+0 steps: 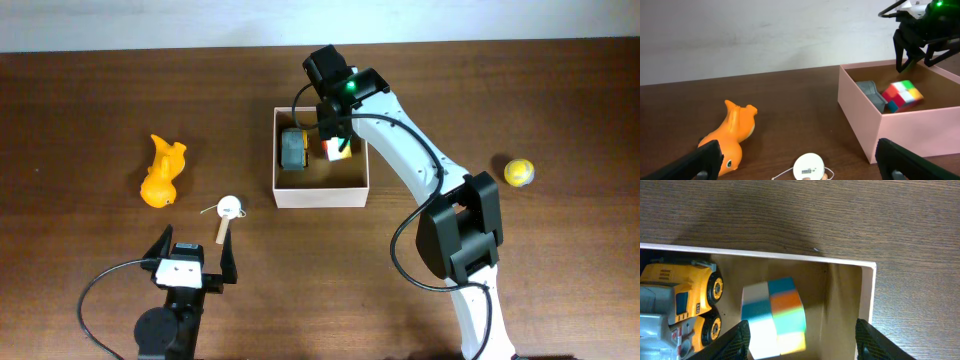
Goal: Pack container
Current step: 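Lower the cube into the box beside the truck and release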
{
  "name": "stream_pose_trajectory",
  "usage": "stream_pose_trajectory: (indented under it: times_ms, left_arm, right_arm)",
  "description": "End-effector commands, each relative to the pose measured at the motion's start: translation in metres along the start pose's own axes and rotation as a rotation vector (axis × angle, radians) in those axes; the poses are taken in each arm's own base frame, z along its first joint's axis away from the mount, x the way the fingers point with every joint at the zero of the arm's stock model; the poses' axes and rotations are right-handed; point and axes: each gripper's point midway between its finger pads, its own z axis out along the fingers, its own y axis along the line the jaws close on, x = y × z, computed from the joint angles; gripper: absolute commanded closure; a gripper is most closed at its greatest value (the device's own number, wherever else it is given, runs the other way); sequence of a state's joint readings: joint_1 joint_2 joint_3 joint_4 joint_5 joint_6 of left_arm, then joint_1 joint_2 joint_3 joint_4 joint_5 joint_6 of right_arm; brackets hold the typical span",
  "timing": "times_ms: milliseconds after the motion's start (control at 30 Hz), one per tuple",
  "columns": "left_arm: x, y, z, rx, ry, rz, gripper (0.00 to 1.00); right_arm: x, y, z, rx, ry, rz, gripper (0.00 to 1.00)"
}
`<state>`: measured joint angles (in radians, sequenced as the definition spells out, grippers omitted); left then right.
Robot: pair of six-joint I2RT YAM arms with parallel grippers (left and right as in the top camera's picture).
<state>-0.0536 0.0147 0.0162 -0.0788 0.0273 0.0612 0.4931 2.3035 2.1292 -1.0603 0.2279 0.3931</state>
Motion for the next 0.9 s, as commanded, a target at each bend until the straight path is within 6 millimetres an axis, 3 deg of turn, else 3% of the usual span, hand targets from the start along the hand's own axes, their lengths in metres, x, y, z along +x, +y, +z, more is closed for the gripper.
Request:
stream_pose_trajectory:
  times_ms: [0, 67, 167, 333, 500, 700, 867]
  left_arm:
    - [0.002, -0.001, 0.000, 0.006, -0.001, 0.015, 0.01]
    - [0.002, -0.001, 0.000, 0.006, -0.001, 0.015, 0.01]
    - [0.002, -0.001, 0.000, 0.006, -0.001, 0.015, 0.01]
    - [0.002, -0.001, 0.000, 0.006, -0.001, 0.015, 0.01]
    - [0.002, -0.001, 0.000, 0.006, -0.001, 0.015, 0.01]
    - [0.002, -0.001, 0.000, 0.006, -0.001, 0.015, 0.01]
    - [0.002, -0.001, 0.000, 0.006, -0.001, 0.015, 0.01]
  right_arm:
    - [-0.003, -0.002, 0.003, 0.008, -0.006, 0.009, 0.38]
    - [-0.003, -0.001, 0.003, 0.001, -0.003, -0.006, 0.38]
    - [0.004, 0.018, -0.004, -0.094, 0.026, -0.083, 0.42]
    - [0.017, 0.043, -0.013, -0.201, 0.066, -0.170, 0.81]
    - [0.017, 0.053, -0.015, -0.229, 0.050, -0.216, 0.96]
    - [0.013, 0.066, -0.010, -0.290, 0.030, -0.234, 0.96]
    - [0.016, 0.073, 0.005, -0.311, 0.044, -0.236, 0.96]
